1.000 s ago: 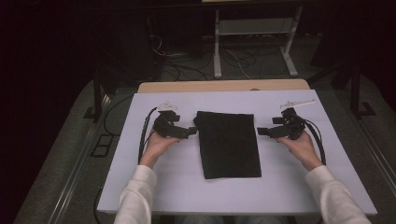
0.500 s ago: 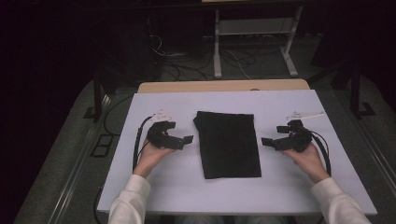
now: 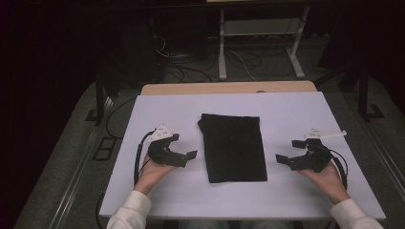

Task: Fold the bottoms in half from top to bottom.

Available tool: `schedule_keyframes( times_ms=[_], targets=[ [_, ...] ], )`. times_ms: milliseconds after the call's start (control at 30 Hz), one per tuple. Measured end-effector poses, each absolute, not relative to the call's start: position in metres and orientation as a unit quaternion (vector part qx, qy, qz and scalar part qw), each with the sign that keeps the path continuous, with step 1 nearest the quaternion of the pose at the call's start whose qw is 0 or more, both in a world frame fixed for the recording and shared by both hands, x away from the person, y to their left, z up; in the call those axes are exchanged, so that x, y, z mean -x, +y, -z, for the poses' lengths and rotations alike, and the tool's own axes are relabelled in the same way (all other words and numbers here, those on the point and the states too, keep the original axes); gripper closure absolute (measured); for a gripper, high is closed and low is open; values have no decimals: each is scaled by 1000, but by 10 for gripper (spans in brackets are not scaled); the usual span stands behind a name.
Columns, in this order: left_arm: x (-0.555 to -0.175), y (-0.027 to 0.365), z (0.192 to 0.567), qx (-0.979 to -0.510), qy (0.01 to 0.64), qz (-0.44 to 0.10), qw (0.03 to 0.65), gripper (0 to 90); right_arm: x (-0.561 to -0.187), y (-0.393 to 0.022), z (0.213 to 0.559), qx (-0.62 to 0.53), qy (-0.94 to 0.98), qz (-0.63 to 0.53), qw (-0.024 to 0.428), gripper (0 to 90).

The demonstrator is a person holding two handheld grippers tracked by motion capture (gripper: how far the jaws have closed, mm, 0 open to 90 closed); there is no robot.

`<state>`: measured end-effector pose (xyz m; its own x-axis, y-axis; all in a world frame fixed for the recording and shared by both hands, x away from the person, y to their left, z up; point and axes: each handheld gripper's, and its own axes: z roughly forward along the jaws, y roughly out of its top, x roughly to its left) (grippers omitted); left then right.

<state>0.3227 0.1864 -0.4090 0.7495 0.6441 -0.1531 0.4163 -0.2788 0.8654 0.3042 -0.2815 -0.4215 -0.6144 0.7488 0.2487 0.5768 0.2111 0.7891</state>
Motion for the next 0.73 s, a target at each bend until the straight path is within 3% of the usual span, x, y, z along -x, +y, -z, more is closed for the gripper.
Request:
schedule_keyframes(
  times_ms=[733],
  targets=[
    [-286,212,430,-782,343,-124,505,0,-274,-308,436,-441,770,-445,120,0]
  ],
)
